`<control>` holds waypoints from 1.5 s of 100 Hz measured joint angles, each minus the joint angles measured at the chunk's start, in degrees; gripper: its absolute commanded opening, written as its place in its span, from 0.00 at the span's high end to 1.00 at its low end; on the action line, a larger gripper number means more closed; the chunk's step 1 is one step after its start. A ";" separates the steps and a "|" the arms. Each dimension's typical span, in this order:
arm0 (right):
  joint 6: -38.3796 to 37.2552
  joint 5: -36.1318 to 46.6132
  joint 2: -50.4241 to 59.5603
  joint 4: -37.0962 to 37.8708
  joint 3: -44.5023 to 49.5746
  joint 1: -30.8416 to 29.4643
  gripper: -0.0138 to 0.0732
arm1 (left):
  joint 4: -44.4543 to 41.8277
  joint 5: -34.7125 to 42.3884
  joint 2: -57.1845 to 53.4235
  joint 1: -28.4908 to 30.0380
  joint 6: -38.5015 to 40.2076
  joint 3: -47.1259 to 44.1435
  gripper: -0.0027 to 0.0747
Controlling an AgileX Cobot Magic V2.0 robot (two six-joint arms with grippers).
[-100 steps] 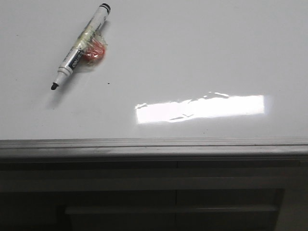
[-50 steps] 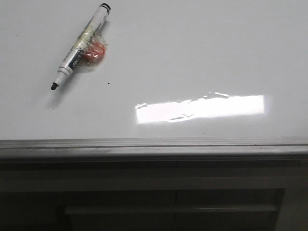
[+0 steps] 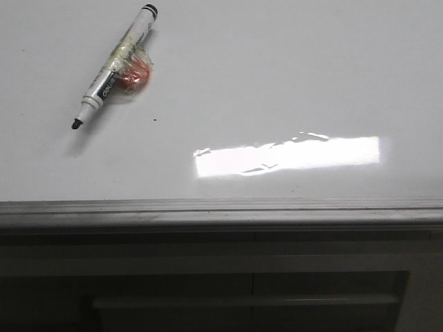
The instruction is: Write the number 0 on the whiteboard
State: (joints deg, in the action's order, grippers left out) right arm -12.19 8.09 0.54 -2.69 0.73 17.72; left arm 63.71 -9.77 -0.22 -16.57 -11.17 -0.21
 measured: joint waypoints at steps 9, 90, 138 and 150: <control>-0.70 1.94 0.00 -6.78 0.00 0.00 0.92 | -0.74 -1.18 0.00 0.00 -1.50 0.12 0.99; -1.10 -21.12 0.00 -10.33 -7.98 0.00 0.49 | -35.06 -31.10 42.63 -1.40 -24.52 43.65 0.45; -1.19 -21.25 0.00 -10.33 -7.98 0.00 0.49 | -49.27 -31.00 60.34 -18.04 -10.72 50.64 0.51; -1.19 -21.25 0.00 -10.33 -7.98 0.00 0.49 | -50.06 -28.80 62.39 -19.96 -9.89 50.64 0.47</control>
State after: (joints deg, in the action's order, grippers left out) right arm -13.38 -13.16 0.54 -13.02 -7.25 17.72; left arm 13.66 -38.57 62.17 -36.53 -21.06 50.43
